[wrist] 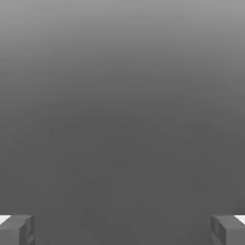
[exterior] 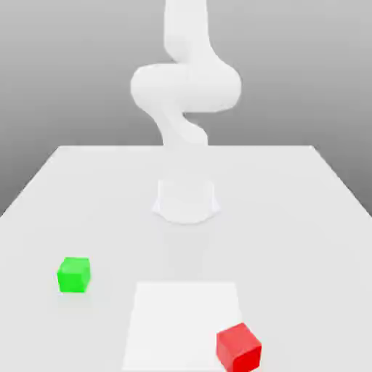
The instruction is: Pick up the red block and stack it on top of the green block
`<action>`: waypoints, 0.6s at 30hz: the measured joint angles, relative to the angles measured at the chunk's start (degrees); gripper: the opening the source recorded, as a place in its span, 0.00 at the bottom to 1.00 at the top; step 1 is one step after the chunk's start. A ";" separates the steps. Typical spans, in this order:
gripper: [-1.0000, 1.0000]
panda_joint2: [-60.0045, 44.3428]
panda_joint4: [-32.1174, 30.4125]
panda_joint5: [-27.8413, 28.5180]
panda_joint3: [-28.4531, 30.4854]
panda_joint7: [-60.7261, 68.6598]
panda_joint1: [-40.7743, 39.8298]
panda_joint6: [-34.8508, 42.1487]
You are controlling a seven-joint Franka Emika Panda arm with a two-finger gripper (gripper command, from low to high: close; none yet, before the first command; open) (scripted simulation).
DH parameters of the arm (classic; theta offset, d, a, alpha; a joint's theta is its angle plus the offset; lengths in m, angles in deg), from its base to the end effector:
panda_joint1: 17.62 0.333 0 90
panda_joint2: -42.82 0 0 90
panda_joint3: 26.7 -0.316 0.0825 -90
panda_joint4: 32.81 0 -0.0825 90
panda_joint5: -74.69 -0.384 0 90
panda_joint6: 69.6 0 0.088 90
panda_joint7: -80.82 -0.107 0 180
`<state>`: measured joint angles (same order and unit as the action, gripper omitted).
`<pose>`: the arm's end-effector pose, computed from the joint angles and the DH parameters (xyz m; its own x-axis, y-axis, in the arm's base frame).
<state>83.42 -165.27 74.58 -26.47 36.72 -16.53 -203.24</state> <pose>0.3804 0.0052 0.6755 0.5466 -0.6895 0.4753 -0.5075 -0.7242 -0.4669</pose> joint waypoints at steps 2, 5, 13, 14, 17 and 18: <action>0.50 -4.43 -0.57 -0.11 0.18 1.48 0.90 -1.57; 0.50 -10.74 -1.38 -0.32 0.37 3.61 2.12 -3.82; 0.50 -27.37 -3.52 -0.96 0.21 9.30 4.67 -9.70; 0.50 -29.44 -3.79 -1.01 0.14 10.00 4.95 -10.45; 0.50 -35.67 -4.60 -1.04 -0.30 12.00 5.66 -12.68; 0.50 -37.75 -4.87 -1.00 -0.44 12.62 5.94 -13.42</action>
<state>45.68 -170.14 73.58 -26.91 49.34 -10.59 -216.66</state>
